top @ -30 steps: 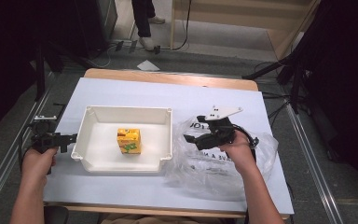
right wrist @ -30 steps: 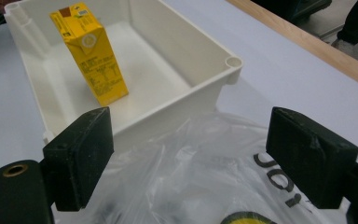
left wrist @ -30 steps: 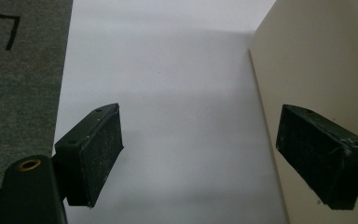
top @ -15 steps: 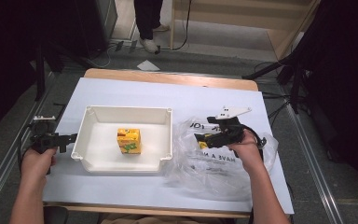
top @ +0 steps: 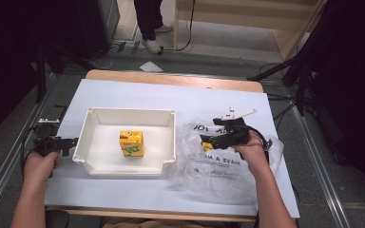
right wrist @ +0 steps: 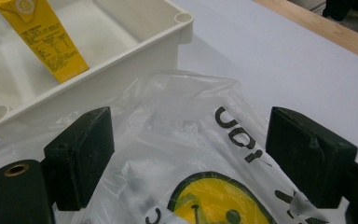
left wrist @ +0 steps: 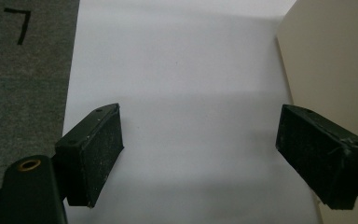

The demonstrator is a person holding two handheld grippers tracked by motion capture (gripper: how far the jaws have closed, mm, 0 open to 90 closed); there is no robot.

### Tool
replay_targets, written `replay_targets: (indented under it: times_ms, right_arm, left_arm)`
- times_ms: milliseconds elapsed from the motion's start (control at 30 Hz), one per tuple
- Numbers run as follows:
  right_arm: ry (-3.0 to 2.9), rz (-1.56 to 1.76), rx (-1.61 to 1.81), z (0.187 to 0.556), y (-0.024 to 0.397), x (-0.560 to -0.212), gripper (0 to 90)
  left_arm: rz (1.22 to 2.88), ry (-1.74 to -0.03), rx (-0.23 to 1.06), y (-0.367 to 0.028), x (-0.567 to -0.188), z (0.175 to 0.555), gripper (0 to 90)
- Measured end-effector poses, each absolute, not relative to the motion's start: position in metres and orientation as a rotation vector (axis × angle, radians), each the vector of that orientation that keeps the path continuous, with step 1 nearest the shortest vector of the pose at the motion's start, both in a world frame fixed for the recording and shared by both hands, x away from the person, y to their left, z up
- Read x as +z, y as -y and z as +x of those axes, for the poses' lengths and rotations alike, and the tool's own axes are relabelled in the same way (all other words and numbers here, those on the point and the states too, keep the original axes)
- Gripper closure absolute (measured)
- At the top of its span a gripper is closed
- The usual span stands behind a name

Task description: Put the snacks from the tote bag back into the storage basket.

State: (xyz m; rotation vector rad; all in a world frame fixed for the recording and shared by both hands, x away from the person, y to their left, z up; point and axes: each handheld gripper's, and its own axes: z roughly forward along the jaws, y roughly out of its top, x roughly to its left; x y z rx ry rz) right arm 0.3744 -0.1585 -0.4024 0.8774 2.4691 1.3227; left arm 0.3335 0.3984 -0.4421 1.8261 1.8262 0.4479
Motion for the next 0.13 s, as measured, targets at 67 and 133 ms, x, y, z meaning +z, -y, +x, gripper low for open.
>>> replay_targets:
  times_ms: [67, 133]
  right_arm:
    - [-2.462, 0.888, 1.325, 0.375, 0.1597, -0.4023, 16.4]
    - [-2.46, 0.89, 1.323, 0.3753, 0.16, -0.4024, 16.4]
  left_arm:
    - [1.827, -1.822, 0.451, -0.3988, -0.4426, 0.3337, 14.7]
    - [1.825, -1.817, 0.453, -0.399, -0.4434, 0.3339, 14.5]
